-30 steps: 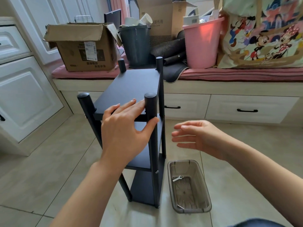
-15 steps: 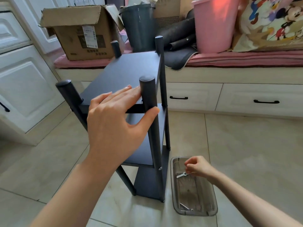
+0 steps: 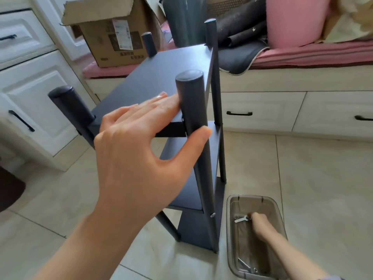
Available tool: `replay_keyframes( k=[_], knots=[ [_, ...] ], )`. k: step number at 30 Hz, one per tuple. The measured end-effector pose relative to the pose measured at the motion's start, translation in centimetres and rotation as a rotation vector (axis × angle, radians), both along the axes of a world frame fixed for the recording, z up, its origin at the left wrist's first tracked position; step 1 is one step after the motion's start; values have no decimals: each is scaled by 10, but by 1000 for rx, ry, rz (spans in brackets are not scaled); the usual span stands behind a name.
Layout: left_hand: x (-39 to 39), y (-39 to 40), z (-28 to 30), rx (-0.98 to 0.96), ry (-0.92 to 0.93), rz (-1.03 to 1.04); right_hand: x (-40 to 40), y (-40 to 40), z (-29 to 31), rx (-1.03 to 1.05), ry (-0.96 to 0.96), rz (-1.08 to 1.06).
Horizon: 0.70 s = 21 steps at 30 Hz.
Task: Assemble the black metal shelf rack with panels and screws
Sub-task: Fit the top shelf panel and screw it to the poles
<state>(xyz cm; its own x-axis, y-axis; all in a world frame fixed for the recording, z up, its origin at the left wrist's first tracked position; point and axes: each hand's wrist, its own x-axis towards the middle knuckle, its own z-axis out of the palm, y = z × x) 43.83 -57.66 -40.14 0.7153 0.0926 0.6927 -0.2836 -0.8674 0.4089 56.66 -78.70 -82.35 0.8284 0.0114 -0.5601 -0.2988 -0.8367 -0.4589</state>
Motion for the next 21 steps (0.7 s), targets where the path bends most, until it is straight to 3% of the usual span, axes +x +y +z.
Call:
replay_keyframes(
  k=[8,12,19,21],
  knots=[
    [-2,-1,1,-40,43,-18,1,-4,-7,-99,-113,149],
    [-2,-1,2,-49,54,-30,1,-13,-16,-185,-262,278],
    [0,2,1,-18,63,-42,10,-34,-5,-85,-128,28],
    [0,1,1,-18,51,-42,12,-39,6,-101,-139,99]
  ],
)
